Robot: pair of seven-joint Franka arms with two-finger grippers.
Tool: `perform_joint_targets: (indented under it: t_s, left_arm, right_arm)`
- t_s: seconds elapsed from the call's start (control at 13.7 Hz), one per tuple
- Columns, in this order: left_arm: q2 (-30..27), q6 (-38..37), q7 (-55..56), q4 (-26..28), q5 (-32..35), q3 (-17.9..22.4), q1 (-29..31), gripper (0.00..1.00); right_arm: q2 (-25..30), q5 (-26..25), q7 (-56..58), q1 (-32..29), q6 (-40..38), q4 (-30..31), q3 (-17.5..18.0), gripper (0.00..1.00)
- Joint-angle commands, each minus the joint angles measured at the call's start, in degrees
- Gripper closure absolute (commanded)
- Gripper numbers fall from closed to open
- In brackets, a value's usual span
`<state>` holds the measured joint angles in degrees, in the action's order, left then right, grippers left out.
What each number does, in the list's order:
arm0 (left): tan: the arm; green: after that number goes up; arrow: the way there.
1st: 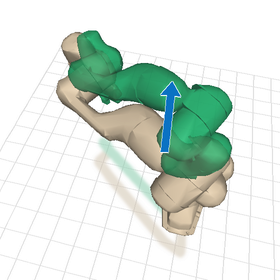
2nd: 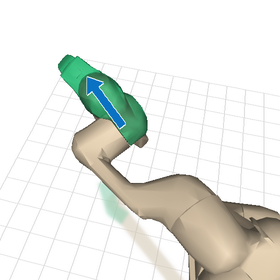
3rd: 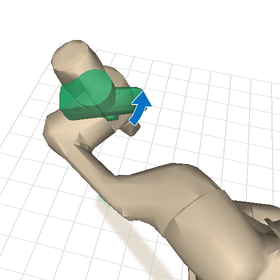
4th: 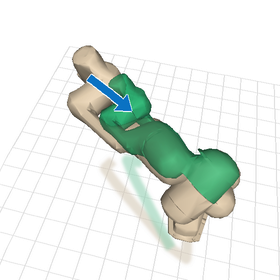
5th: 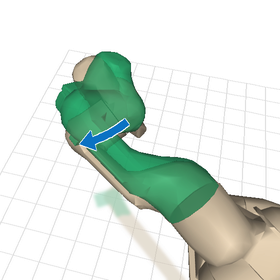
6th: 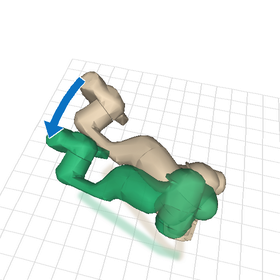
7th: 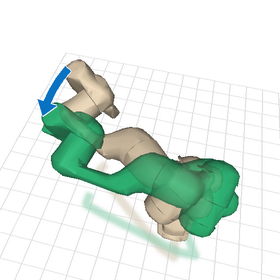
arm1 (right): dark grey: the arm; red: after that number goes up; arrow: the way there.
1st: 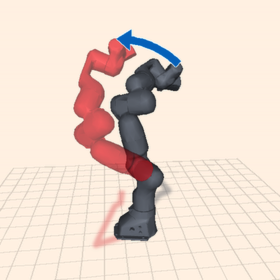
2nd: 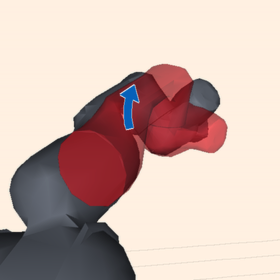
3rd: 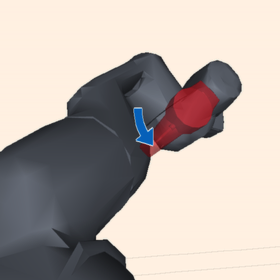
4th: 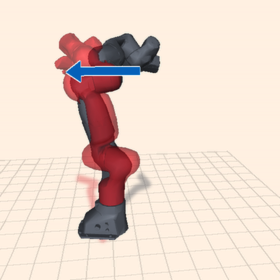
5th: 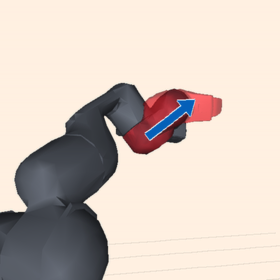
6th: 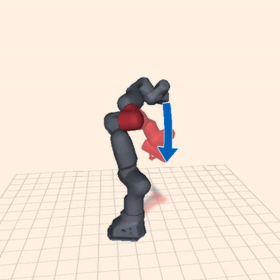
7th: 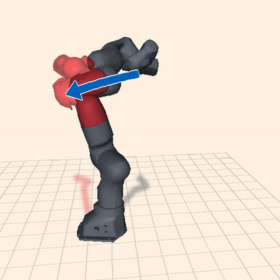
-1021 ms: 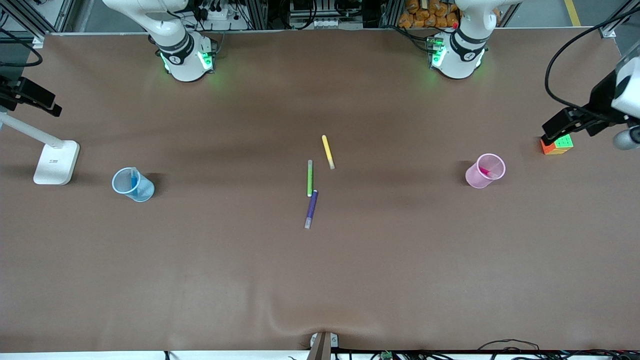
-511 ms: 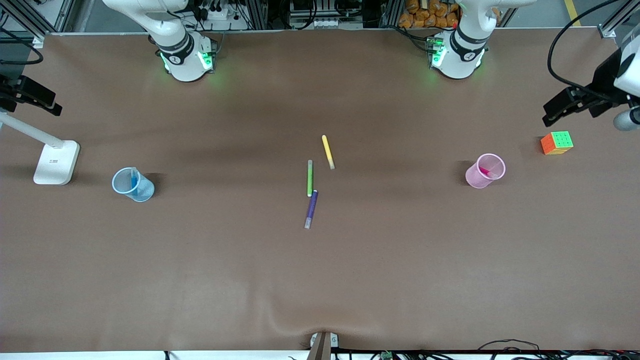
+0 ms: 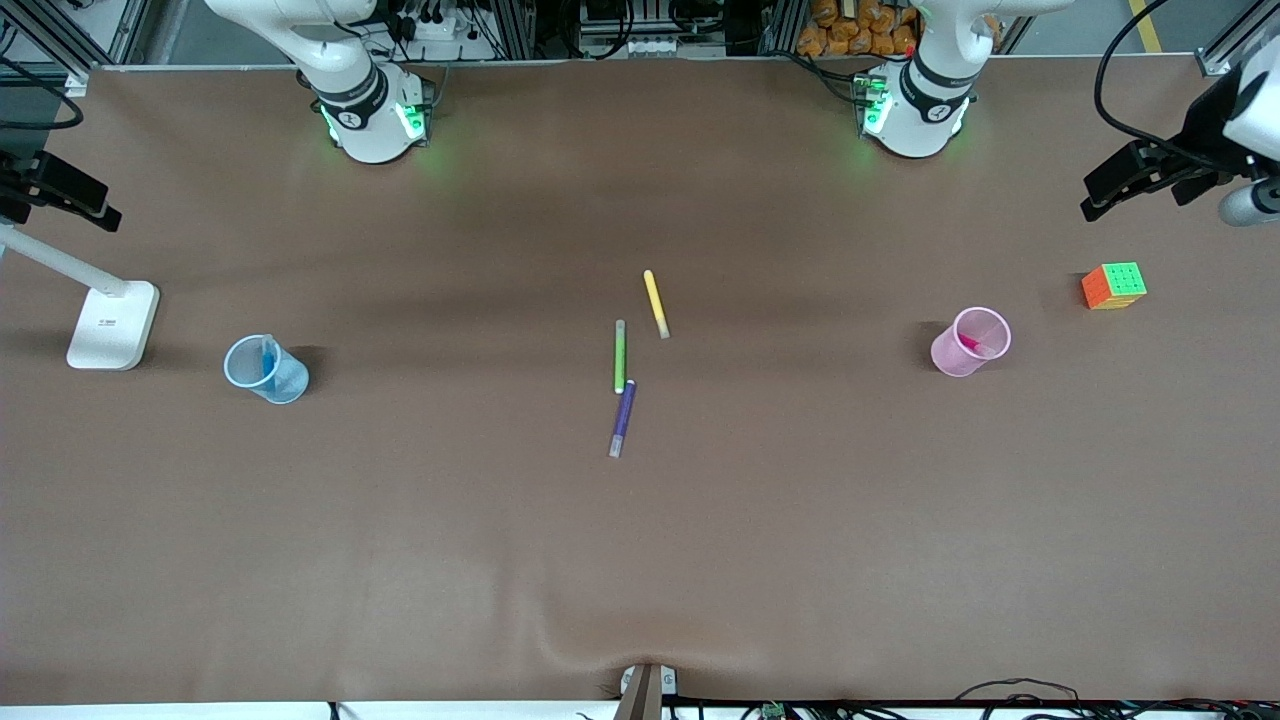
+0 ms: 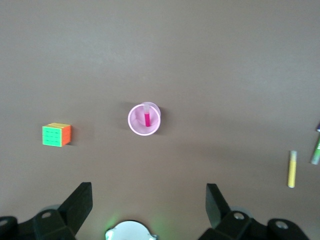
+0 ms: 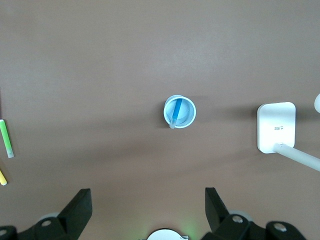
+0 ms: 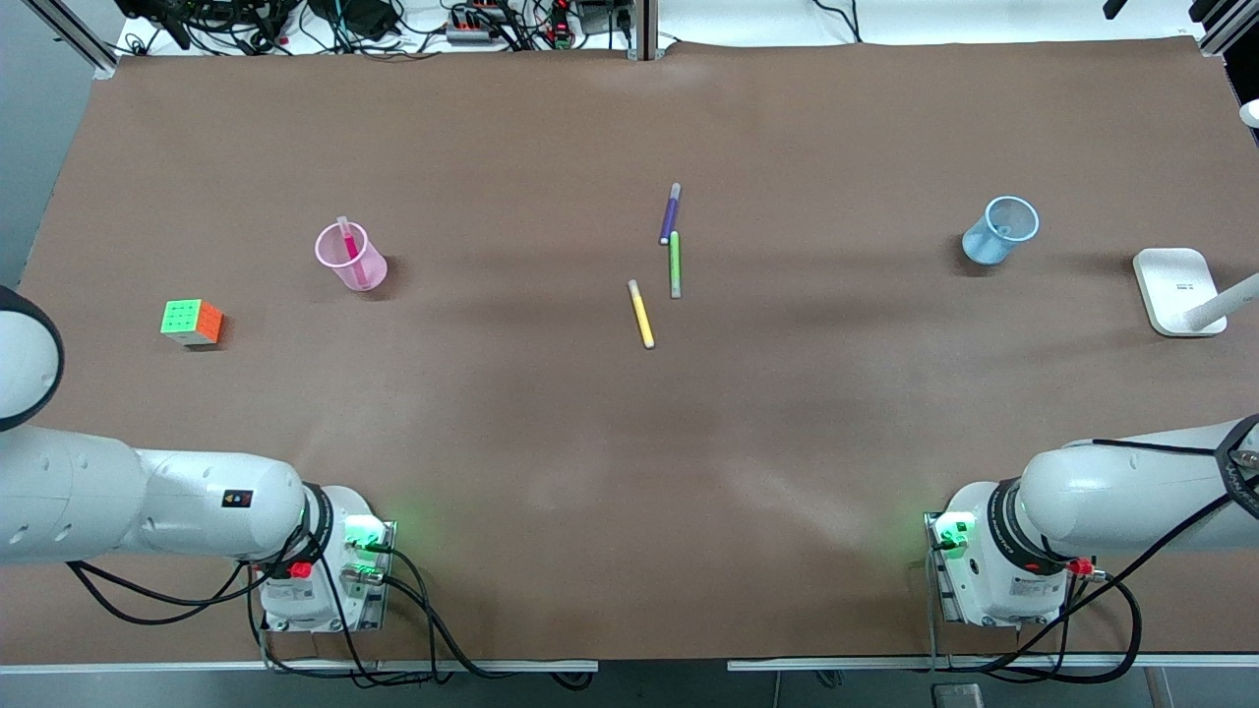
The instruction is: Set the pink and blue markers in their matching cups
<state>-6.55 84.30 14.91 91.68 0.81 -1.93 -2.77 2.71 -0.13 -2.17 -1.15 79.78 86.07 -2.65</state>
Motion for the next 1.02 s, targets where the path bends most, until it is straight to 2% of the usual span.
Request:
perform_joint_targets:
  t_s: [0.0, 0.15, 0.95]
  left_arm:
    - [-2.0, 0.9, -5.0, 1.1, -1.5, 2.1, 0.5, 0.0]
    - [-1.6, 1.0, -7.0, 0.5, -1.5, 3.5, 0.4, 0.0]
    - [-0.5, -0.8, -3.6, -0.9, 4.6, 2.2, -3.0, 0.0]
  right_arm:
    - [1.2, -0.5, 0.7, -0.2, 0.0, 1.0, 0.0, 0.0]
    - [1.2, -0.4, 0.7, -0.3, 0.1, 1.0, 0.0, 0.0]
    - [0.9, -0.4, 0.6, -1.0, -0.3, 1.0, -0.1, 0.0]
